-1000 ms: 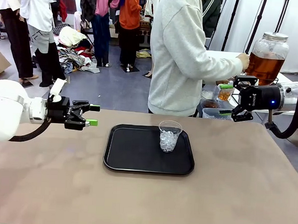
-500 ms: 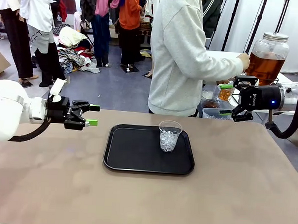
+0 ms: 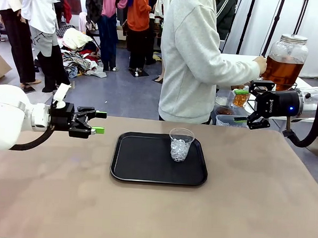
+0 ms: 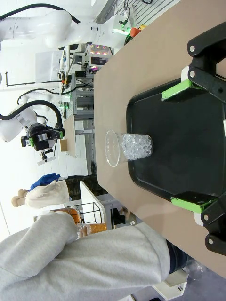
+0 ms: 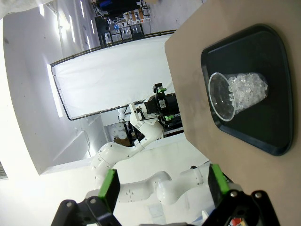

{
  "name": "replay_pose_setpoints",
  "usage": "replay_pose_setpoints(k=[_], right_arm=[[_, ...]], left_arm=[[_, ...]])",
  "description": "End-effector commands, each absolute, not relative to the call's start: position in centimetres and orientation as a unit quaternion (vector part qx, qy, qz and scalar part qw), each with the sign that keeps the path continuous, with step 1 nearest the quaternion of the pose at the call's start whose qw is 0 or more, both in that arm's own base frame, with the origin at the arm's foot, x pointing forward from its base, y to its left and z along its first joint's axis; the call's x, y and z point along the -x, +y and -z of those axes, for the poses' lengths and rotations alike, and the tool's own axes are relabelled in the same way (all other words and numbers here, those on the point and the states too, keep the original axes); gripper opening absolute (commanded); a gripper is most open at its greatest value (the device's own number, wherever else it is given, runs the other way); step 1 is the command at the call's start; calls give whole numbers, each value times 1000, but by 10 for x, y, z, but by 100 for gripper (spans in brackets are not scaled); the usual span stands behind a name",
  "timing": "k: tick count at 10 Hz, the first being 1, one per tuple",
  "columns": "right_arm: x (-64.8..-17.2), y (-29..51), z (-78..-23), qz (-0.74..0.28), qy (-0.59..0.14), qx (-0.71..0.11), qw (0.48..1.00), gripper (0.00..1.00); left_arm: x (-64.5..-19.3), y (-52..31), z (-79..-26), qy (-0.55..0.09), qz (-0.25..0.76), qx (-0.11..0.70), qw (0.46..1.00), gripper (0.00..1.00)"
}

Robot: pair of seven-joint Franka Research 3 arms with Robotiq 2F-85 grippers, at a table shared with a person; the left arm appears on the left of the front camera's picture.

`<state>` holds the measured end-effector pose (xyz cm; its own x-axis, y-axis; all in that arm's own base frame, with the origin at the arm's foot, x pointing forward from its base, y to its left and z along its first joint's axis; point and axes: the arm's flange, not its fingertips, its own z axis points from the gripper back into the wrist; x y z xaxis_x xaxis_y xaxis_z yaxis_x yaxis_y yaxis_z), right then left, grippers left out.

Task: Pour the drink into the iced cup.
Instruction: Pick up the iced cup indicated by the human and present it to them.

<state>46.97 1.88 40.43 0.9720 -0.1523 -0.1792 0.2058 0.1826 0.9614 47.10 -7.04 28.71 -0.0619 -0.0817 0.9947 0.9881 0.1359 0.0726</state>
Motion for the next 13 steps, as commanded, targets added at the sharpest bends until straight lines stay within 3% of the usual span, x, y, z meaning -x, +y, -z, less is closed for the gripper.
replay_pose_setpoints(k=[1, 13], right_arm=[[-469, 19, -405, 118, 19, -629, 769, 100], [-469, 19, -405, 118, 19, -629, 769, 100]], left_arm=[[-472, -72, -289, -535, 497, 426, 534, 100], [-472, -72, -289, -535, 497, 426, 534, 100]])
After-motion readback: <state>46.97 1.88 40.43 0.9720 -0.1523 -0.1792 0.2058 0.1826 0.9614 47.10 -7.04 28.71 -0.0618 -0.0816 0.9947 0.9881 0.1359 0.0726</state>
